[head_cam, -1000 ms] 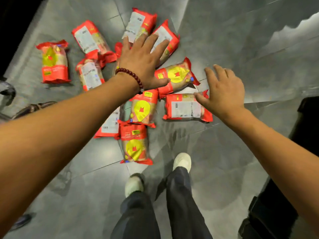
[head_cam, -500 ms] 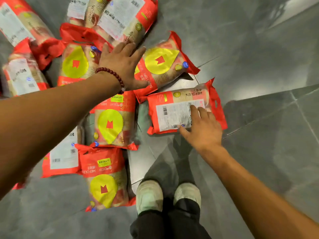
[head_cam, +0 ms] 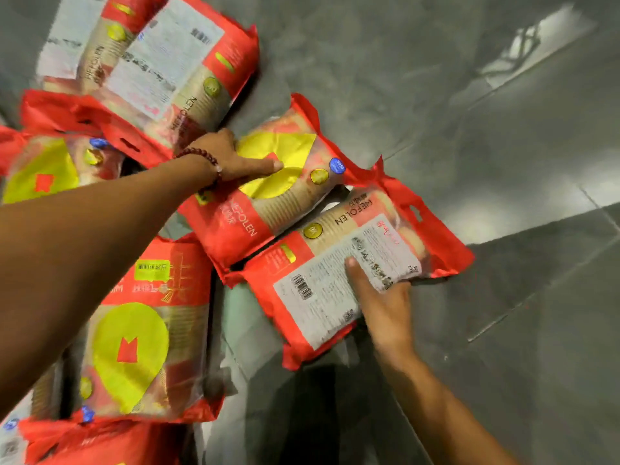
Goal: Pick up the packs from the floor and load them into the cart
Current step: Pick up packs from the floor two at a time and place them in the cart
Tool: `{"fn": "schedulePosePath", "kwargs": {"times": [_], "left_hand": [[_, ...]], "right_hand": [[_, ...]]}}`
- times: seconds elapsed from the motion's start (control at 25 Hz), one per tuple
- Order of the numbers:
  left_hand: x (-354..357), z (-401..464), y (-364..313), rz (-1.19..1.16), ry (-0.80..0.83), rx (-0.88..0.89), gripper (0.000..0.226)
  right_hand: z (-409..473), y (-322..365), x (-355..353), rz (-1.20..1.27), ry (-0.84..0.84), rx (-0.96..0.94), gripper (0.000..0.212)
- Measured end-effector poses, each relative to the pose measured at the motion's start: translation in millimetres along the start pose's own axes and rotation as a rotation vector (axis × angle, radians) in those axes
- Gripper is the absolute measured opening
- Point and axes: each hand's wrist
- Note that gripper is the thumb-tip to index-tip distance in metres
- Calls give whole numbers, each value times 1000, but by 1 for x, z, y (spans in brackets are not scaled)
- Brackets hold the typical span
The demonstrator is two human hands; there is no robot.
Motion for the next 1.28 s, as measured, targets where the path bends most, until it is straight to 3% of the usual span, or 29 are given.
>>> {"fn": "schedulePosePath", "kwargs": {"times": [0.08, 0.2, 0.36, 0.48, 0.64, 0.84, 1.0, 1.08, 1.16, 1.28], "left_hand": [[7, -2, -3, -28, 88, -68, 108], [12, -11, 1, -163, 145, -99, 113], [-3, -29, -1, -228, 25, -59, 96], [-43, -49, -9, -355, -85, -62, 109], [-141, -100, -4, -476, -210, -188, 93], [-277, -180, 26, -669, -311, -320, 118], [-385, -255, 51, -712, -345, -476, 88], [-437, -297, 64, -745, -381, -552, 93], [-494, -345, 75, -817, -449, -597, 83], [-567, -418, 98, -857, -545, -691, 87]], "right_hand": [[11, 10, 4, 65, -81, -24, 112], [19, 17, 0, 80, -126, -41, 105], [10, 35, -12, 66, -140, -71, 77], [-4, 79, -31, 105, -142, -156, 60], [-64, 174, -78, 31, -70, -286, 64], [-162, 292, -118, -38, 44, -415, 83], [-255, 372, -147, -49, 188, -482, 72], [-300, 408, -158, -77, 272, -521, 75], [-352, 448, -172, -113, 359, -544, 80], [-426, 499, -186, -164, 523, -636, 71]]}}
Point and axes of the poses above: each hand's wrist, its own z-axis towards the middle knuckle, its own x-axis out of the palm, y = z × x, and after that the axes turned 14 degrees about -y, right-handed
